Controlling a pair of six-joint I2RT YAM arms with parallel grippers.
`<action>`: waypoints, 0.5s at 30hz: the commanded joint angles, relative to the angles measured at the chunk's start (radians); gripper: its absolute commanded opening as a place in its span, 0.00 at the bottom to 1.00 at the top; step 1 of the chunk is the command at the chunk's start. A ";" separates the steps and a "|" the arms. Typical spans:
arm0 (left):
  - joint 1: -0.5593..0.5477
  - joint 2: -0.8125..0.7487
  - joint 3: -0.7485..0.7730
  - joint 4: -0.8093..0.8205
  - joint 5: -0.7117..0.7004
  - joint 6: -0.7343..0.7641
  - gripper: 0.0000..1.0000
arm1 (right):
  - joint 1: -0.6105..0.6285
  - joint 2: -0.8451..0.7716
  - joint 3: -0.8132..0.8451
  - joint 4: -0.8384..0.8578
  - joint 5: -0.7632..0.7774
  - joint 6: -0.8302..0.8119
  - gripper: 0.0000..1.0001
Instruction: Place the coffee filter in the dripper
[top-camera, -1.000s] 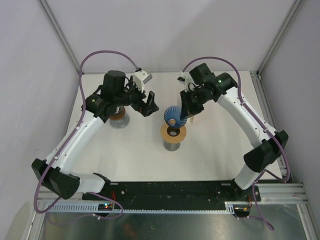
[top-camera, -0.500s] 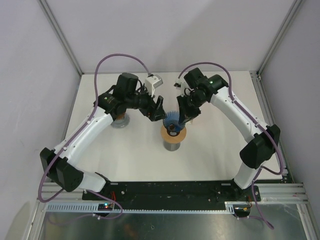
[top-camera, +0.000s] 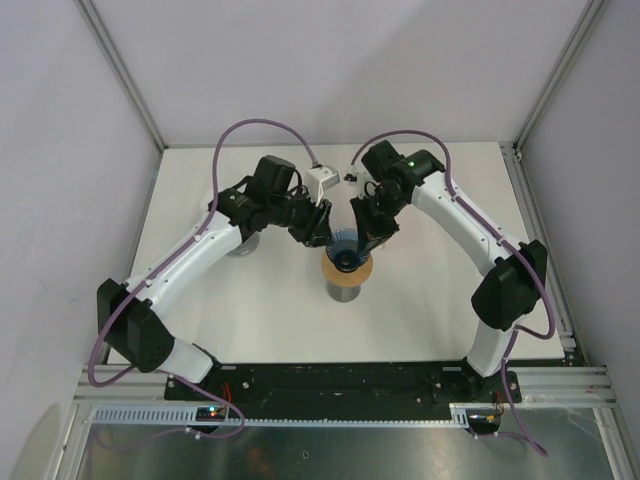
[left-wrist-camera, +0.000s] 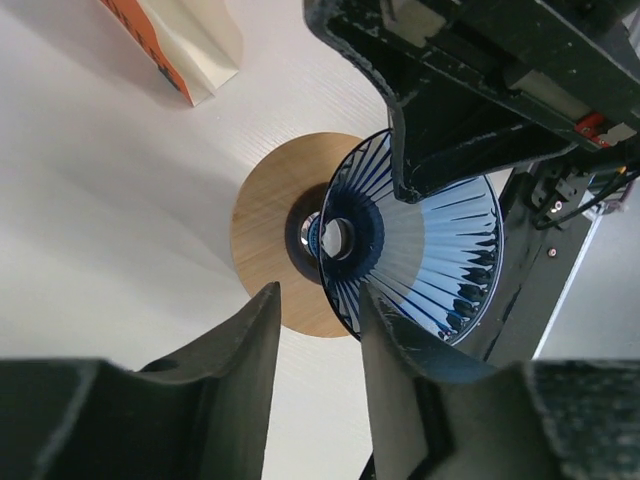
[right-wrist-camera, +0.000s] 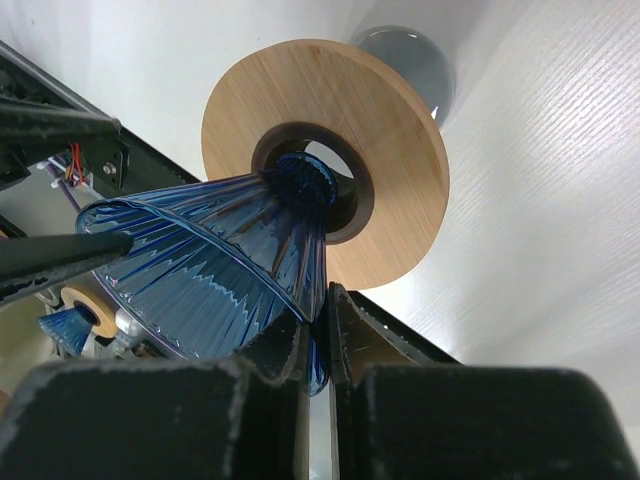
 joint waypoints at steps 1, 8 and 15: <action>-0.014 -0.006 -0.015 0.004 0.010 0.020 0.38 | 0.005 0.017 0.049 -0.036 -0.018 -0.025 0.00; -0.015 0.010 -0.042 0.002 0.001 0.040 0.29 | 0.000 0.040 0.052 -0.041 -0.029 -0.033 0.00; -0.014 0.030 -0.062 0.002 -0.019 0.058 0.15 | -0.003 0.067 0.054 -0.032 -0.031 -0.035 0.00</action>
